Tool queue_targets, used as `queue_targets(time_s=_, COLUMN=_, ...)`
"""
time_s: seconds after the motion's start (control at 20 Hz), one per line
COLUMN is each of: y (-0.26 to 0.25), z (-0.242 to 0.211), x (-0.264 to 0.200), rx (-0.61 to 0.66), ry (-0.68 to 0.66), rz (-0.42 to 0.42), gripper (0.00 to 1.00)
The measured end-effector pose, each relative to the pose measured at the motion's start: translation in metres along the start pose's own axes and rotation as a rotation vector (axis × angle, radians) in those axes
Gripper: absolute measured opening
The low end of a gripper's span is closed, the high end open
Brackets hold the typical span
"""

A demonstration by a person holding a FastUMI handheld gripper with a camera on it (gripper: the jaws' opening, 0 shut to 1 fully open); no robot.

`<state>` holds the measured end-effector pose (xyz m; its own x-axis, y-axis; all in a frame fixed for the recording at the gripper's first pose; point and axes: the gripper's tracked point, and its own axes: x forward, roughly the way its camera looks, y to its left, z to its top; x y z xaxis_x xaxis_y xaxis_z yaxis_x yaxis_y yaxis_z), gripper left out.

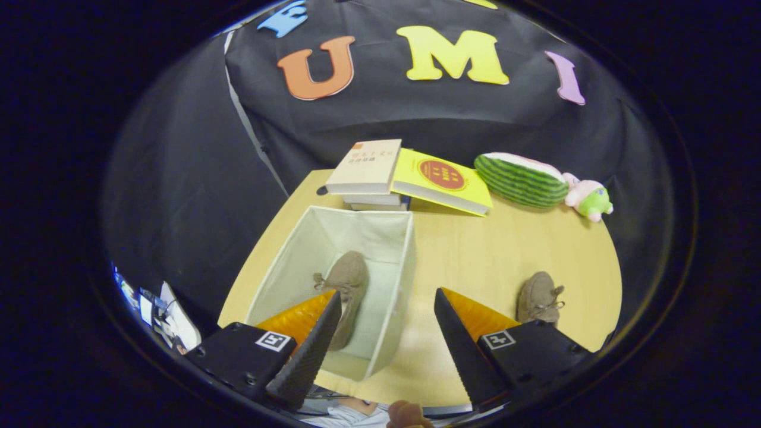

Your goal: Open the storage box then place both shoes into the box .Put the left shoe in first, then the right shoe, with the right side of both shoes facing outward in a uniform manner.

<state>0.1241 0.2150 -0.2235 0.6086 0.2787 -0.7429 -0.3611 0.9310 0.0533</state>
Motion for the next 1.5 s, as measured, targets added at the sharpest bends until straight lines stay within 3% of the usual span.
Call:
queue_targets(time_s=0.3, y=-0.102, z=-0.021, x=-0.006, rx=0.049, ry=0.036, rz=-0.091, gripper=1.0)
queue_targets(time_s=0.7, y=-0.236, z=-0.079, x=0.009, rx=0.101, ry=0.201, rz=-0.242, gripper=1.0)
queue_targets(time_s=1.05, y=-0.32, z=-0.127, x=0.04, rx=0.09, ry=0.368, rz=-0.355, gripper=0.99)
queue_targets(time_s=1.15, y=-0.326, z=-0.137, x=0.058, rx=0.112, ry=0.399, rz=-0.317, gripper=0.91)
queue_targets(time_s=1.25, y=-0.317, z=-0.144, x=0.066, rx=0.133, ry=0.422, rz=-0.234, gripper=0.72)
queue_targets(time_s=1.4, y=-0.315, z=-0.146, x=0.07, rx=0.127, ry=0.421, rz=-0.217, gripper=0.52)
queue_targets(time_s=1.5, y=-0.316, z=-0.145, x=0.069, rx=0.101, ry=0.413, rz=-0.225, gripper=0.51)
